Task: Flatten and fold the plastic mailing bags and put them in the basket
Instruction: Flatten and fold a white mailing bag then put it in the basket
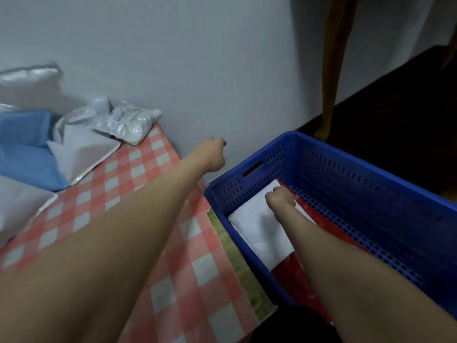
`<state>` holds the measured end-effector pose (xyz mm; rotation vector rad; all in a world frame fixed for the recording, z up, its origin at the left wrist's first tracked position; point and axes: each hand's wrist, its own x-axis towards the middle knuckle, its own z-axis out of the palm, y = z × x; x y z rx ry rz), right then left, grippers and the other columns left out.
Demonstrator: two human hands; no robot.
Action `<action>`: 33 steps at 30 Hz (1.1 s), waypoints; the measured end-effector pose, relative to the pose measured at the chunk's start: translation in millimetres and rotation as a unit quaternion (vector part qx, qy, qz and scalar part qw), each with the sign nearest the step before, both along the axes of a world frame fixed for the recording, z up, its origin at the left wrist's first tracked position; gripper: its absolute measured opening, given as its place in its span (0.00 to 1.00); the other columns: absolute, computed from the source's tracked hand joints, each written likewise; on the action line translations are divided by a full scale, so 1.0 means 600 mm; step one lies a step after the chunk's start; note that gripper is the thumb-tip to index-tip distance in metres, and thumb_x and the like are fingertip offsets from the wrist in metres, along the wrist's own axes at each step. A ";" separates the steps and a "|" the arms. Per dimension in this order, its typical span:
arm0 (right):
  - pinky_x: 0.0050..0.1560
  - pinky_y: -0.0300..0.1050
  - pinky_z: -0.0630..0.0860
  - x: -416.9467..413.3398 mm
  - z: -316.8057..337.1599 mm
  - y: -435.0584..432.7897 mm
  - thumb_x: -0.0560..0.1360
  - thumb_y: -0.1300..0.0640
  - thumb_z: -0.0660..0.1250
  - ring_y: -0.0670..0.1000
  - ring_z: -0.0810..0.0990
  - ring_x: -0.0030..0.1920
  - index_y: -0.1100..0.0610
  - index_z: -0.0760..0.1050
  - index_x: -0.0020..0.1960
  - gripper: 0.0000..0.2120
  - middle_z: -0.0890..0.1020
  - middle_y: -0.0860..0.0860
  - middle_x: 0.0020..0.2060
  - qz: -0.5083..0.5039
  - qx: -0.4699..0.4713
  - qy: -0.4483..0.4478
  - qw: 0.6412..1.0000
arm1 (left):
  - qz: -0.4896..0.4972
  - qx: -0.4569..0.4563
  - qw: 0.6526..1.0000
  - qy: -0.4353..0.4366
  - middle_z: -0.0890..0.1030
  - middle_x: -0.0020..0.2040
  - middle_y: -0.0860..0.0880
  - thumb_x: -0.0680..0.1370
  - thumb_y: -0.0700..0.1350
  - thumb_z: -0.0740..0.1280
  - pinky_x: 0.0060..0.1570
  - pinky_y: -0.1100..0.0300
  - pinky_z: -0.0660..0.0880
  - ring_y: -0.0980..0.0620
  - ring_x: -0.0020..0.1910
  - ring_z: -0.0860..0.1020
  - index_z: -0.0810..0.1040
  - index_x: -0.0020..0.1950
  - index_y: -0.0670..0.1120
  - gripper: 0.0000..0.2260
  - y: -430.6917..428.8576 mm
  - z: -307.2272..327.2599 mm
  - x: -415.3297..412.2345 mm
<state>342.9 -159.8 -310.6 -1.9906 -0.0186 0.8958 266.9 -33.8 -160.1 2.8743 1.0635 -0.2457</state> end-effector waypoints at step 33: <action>0.54 0.47 0.75 -0.434 0.371 0.260 0.71 0.56 0.68 0.55 0.78 0.53 0.53 0.78 0.53 0.11 0.80 0.53 0.50 0.332 0.143 -0.243 0.900 | 0.362 0.184 0.904 -0.138 0.66 0.70 0.40 0.77 0.48 0.64 0.64 0.49 0.65 0.41 0.69 0.65 0.61 0.71 0.39 0.26 0.154 0.200 -0.562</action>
